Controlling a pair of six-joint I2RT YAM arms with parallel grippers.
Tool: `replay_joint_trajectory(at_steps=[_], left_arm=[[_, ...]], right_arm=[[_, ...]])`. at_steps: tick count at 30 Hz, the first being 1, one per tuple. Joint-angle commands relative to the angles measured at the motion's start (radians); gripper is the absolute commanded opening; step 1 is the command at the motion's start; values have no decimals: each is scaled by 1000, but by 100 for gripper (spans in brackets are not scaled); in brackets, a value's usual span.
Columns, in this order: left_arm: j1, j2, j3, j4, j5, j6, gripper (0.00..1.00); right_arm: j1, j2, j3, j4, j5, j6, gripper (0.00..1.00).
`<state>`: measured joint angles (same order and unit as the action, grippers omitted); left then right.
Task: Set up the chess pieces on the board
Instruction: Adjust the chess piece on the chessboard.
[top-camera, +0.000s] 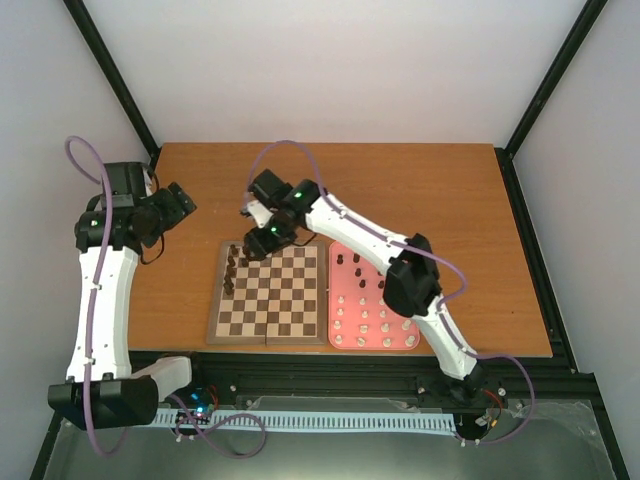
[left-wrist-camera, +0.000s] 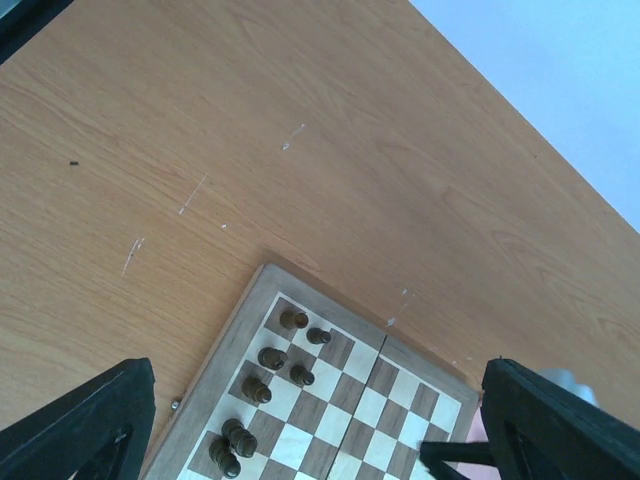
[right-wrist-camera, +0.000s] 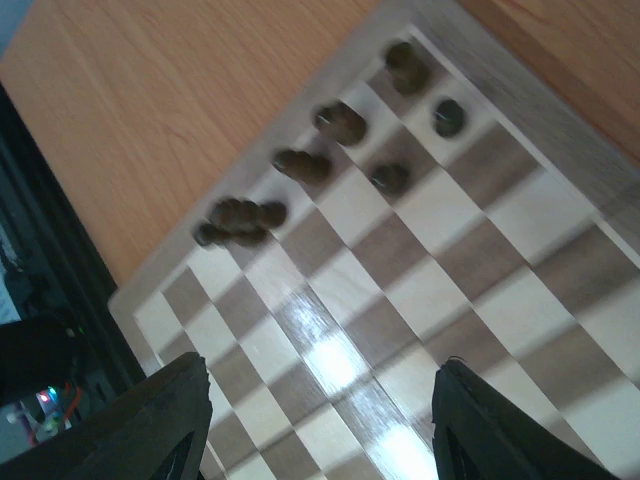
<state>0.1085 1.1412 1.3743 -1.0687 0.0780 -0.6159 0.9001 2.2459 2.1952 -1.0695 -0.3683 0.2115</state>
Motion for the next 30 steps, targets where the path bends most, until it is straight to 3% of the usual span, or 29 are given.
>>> replay_joint_trajectory(at_steps=[1, 10, 19, 30], left_arm=[[-27, -22, 46, 14, -1, 24, 100], [-80, -30, 86, -2, -56, 53, 100], [-104, -32, 114, -21, -106, 56, 100], [-107, -16, 125, -27, -119, 63, 100]], right_arm=[[47, 111, 191, -74, -37, 43, 60], [99, 188, 244, -44, -67, 92, 55], [127, 205, 221, 37, -75, 127, 39], [153, 217, 197, 119, 85, 228, 37]])
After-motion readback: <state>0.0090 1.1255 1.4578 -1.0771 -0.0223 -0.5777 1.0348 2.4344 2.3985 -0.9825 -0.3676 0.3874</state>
